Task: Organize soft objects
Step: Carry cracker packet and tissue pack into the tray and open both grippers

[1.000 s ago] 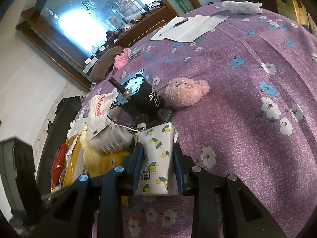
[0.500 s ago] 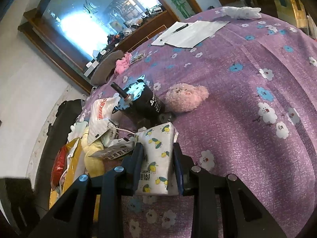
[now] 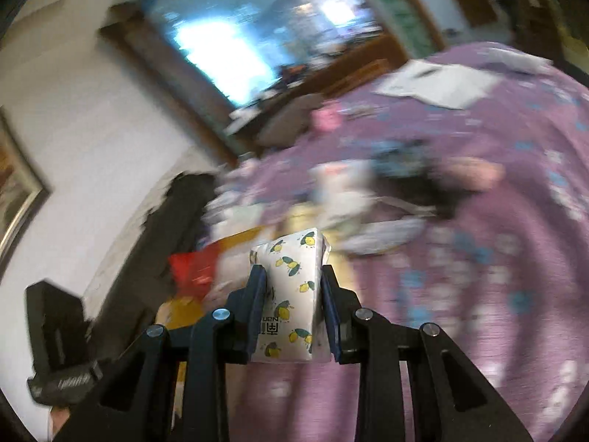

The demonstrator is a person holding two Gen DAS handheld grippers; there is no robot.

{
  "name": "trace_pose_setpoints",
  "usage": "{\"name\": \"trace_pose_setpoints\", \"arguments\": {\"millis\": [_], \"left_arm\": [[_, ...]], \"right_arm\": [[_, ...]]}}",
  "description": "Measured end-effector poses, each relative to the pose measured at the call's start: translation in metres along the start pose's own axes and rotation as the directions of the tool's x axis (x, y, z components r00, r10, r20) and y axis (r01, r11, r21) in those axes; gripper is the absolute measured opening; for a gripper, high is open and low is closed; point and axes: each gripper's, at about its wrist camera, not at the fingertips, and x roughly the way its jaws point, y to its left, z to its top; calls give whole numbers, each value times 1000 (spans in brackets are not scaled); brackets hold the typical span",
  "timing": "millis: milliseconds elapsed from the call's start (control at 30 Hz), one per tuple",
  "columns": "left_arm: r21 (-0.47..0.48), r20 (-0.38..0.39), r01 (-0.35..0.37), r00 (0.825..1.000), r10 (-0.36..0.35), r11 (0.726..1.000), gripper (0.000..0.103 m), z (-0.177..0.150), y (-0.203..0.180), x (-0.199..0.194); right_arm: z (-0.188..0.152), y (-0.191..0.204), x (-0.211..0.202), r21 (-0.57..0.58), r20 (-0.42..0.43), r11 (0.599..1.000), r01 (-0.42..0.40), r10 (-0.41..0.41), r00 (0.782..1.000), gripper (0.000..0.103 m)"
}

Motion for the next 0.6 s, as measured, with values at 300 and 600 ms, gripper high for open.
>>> {"name": "trace_pose_setpoints", "arguments": {"millis": [300, 600], "left_arm": [[-96, 34, -147, 988, 150, 985, 41, -4, 67, -33], [-94, -69, -225, 973, 219, 970, 41, -16, 83, 1]], "right_arm": [[-31, 63, 69, -102, -203, 982, -159, 136, 970, 29], [-60, 77, 95, -203, -247, 976, -81, 29, 969, 31]]}}
